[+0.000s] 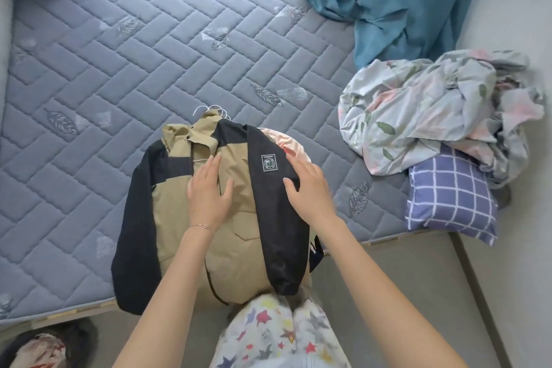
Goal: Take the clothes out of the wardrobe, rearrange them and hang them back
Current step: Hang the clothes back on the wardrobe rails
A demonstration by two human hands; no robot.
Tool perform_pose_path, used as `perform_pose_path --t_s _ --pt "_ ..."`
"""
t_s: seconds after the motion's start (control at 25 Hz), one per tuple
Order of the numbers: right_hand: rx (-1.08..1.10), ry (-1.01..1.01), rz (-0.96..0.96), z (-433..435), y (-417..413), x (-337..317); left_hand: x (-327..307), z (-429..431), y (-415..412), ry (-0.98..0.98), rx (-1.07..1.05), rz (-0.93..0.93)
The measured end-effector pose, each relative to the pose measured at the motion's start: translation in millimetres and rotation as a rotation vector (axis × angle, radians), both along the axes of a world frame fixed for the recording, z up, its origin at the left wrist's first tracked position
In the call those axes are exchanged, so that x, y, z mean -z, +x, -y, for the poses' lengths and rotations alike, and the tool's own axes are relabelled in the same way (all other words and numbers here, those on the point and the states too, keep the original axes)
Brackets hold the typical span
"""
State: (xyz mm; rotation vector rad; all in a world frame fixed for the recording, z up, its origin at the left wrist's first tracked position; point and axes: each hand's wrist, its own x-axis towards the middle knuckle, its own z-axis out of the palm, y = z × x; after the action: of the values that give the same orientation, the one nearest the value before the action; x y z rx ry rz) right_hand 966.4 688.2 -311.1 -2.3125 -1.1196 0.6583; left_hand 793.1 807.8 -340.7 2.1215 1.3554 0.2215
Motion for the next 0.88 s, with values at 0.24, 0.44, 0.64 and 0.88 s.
perform_pose_path --t_s 0.24,0.44,0.64,0.88 --pt "-0.120 -0.034 -0.059 -80.8 54.5 102.6 91.3 -51.1 51.7 0.023 -0.115 -0.031" --pt "-0.258 -0.041 -0.083 -139.5 88.5 216.1 191.1 -67.2 78.8 -0.001 -0.203 -0.031" --pt "-0.225 -0.086 -0.169 -208.3 103.4 285.2 236.9 -88.8 90.7 0.086 -0.161 -0.002" --pt "-0.178 -0.200 -0.174 -230.9 97.0 314.1 244.8 -94.2 81.6 -0.041 -0.256 0.180"
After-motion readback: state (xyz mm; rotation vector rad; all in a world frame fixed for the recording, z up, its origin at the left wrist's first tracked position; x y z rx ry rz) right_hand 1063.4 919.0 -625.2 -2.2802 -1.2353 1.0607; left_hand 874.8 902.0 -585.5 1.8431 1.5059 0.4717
